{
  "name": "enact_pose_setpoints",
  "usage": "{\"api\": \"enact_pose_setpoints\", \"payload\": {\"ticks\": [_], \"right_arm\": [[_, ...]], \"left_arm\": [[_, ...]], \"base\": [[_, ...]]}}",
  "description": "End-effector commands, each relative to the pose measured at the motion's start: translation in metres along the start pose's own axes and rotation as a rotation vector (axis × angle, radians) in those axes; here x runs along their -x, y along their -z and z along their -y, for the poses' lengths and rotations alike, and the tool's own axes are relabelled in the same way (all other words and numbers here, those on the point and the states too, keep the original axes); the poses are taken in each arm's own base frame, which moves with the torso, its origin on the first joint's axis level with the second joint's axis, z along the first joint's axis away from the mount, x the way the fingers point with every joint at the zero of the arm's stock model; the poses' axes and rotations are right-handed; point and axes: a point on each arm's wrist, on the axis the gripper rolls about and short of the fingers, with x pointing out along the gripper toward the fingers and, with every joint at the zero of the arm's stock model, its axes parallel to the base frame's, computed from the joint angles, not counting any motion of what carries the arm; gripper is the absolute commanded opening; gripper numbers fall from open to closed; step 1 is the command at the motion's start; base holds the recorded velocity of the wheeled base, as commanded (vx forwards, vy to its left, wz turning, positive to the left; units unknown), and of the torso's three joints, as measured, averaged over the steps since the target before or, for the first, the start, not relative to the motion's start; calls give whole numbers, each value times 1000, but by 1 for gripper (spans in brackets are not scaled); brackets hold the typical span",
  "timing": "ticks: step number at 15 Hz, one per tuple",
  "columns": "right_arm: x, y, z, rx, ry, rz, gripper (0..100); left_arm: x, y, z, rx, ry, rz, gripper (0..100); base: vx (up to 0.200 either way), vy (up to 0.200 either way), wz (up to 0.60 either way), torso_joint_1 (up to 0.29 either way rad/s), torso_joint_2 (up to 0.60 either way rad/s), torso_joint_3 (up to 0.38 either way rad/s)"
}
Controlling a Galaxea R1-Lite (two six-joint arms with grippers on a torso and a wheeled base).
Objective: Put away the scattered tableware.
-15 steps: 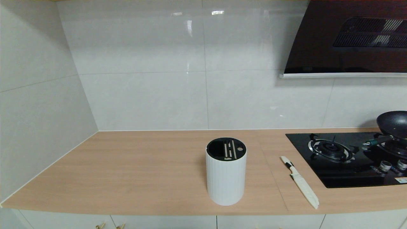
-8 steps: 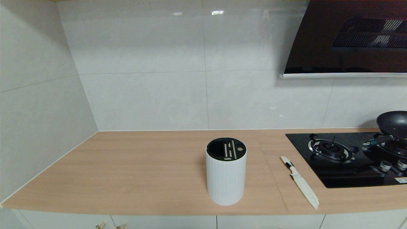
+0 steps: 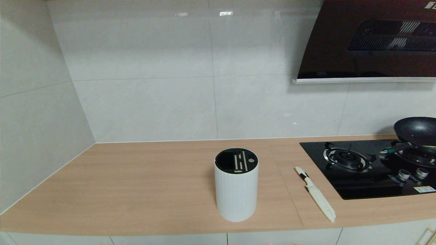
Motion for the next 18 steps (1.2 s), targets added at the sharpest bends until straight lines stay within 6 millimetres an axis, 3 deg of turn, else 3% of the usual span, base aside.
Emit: {"api": "enact_pose_setpoints", "payload": {"ticks": [1, 8, 9, 10, 11, 14, 18], "right_arm": [[0, 0, 0, 5, -1, -1, 100], [0, -2, 0, 32, 2, 2, 100], [2, -18, 0, 20, -7, 30, 100], [1, -46, 2, -13, -40, 45, 100], [-3, -58, 2, -14, -88, 22, 100], [-45, -89, -2, -4, -202, -179, 100], [-133, -105, -16, 14, -207, -430, 100]], "left_arm": [[0, 0, 0, 0, -1, 0, 100], [0, 0, 0, 0, -1, 0, 100], [0, 0, 0, 0, -1, 0, 100], [0, 0, 0, 0, -1, 0, 100], [0, 0, 0, 0, -1, 0, 100], [0, 0, 0, 0, -1, 0, 100], [0, 0, 0, 0, -1, 0, 100]], "base": [[0, 0, 0, 0, 0, 0], [0, 0, 0, 0, 0, 0], [0, 0, 0, 0, 0, 0], [0, 0, 0, 0, 0, 0], [0, 0, 0, 0, 0, 0], [0, 0, 0, 0, 0, 0], [0, 0, 0, 0, 0, 0]]}}
